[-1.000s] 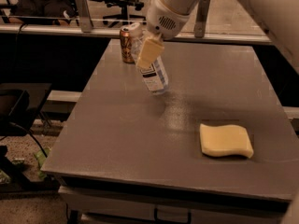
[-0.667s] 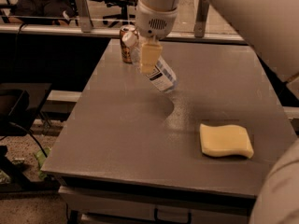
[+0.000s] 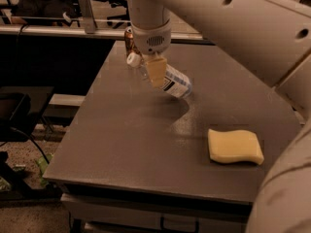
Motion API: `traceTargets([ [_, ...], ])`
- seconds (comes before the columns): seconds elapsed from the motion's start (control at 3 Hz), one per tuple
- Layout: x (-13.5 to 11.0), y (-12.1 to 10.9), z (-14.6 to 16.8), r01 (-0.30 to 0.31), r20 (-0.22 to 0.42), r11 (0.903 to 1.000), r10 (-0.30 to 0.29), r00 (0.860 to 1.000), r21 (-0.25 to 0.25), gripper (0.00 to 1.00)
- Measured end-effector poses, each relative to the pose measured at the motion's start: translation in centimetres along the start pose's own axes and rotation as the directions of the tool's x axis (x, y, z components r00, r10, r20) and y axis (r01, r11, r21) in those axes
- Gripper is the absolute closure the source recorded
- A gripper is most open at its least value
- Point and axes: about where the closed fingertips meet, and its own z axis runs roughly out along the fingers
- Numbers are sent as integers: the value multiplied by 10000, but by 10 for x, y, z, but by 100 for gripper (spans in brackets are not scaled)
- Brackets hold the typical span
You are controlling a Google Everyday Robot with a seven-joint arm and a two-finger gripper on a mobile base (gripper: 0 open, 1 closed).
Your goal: Knock blue plastic bottle over
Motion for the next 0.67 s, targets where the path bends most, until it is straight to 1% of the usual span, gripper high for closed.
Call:
traceTargets([
  [0.33, 1, 5, 17, 605, -833, 9979, -622, 9946, -225, 61],
  [0.67, 0, 10, 25, 1066, -1268, 9935, -1110, 9857, -407, 38],
])
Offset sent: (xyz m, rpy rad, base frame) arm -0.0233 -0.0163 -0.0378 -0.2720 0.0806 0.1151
